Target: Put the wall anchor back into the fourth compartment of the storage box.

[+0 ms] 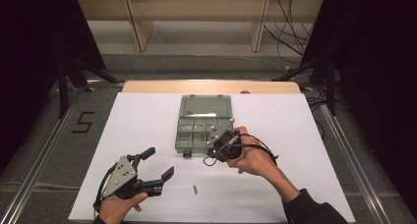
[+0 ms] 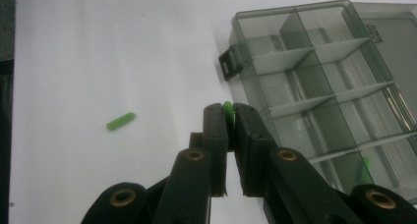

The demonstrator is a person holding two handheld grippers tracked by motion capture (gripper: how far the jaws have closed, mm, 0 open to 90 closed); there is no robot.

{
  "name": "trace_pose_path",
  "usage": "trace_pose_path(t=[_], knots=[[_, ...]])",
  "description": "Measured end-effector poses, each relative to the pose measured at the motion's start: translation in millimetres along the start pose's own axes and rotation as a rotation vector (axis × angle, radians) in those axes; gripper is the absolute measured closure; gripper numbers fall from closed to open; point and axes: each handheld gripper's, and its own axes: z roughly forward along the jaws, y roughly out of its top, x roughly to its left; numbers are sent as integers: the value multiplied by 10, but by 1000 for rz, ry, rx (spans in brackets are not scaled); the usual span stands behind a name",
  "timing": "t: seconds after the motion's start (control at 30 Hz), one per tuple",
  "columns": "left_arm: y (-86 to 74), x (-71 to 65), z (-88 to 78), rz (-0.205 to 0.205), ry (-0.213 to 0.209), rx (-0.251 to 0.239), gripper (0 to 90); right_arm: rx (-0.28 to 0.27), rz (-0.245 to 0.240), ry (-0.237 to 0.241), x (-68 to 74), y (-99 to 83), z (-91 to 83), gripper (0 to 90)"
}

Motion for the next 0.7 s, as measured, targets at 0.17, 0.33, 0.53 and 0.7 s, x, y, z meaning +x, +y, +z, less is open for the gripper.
trace_pose_path(t=[0.17,0.33,0.53,0.7], knots=[[0,1,0,0,1,0,158,-5,26,-16,-81,-27,-10,841],[-1,-2,1,-1,0,1,158,-10,59,-48,-216,-69,-13,841],[-1,2,0,0,0,0,158,-31,111,-96,-402,-119,-14,840],[-1,0,1,0,0,0,158,-35,160,-126,-556,-177,-12,840]])
